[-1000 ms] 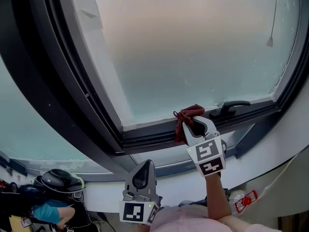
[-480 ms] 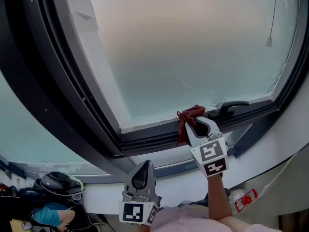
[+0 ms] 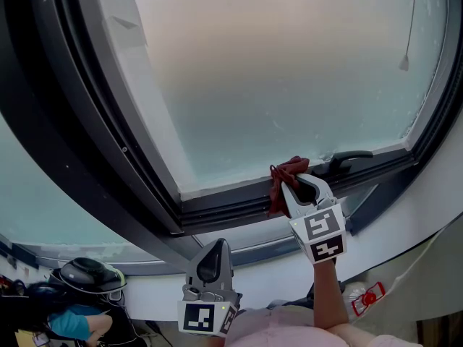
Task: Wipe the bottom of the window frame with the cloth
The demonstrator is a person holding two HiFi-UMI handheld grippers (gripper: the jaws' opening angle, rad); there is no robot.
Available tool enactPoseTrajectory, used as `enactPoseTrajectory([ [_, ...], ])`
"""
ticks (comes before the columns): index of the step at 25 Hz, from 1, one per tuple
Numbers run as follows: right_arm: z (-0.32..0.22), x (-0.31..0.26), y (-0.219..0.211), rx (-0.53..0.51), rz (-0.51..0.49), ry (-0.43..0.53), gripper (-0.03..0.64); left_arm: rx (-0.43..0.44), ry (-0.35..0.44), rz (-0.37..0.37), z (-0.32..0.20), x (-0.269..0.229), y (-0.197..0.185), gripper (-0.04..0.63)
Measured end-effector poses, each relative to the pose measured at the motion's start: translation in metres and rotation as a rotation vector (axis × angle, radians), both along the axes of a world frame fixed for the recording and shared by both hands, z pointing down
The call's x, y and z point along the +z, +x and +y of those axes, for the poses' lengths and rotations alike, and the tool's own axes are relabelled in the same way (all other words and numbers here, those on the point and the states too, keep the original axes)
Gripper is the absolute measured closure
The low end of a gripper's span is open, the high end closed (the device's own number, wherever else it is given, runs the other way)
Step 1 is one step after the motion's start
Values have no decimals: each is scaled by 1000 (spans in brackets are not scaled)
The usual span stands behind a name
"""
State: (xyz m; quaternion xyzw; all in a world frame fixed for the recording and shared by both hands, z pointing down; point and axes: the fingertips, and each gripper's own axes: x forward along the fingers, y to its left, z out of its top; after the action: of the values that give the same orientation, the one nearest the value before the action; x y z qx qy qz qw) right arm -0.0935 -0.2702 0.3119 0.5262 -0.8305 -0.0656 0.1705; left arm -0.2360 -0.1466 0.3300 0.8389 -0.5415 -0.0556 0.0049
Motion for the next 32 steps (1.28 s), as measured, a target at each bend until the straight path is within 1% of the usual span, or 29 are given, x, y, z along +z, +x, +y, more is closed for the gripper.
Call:
enactPoseTrajectory([
  [11,-3,0,17,33,-26,2,538,4,2,-6,-1,-2,2,601],
  [20,-5,0,31,61,-28,6,538,12,7,-11,1,-3,6,601],
  [29,-8,1,53,115,-39,9,538,1,4,-11,4,-1,-2,601],
  [32,-8,1,52,121,-22,20,538,5,6,-9,7,-2,-2,601],
])
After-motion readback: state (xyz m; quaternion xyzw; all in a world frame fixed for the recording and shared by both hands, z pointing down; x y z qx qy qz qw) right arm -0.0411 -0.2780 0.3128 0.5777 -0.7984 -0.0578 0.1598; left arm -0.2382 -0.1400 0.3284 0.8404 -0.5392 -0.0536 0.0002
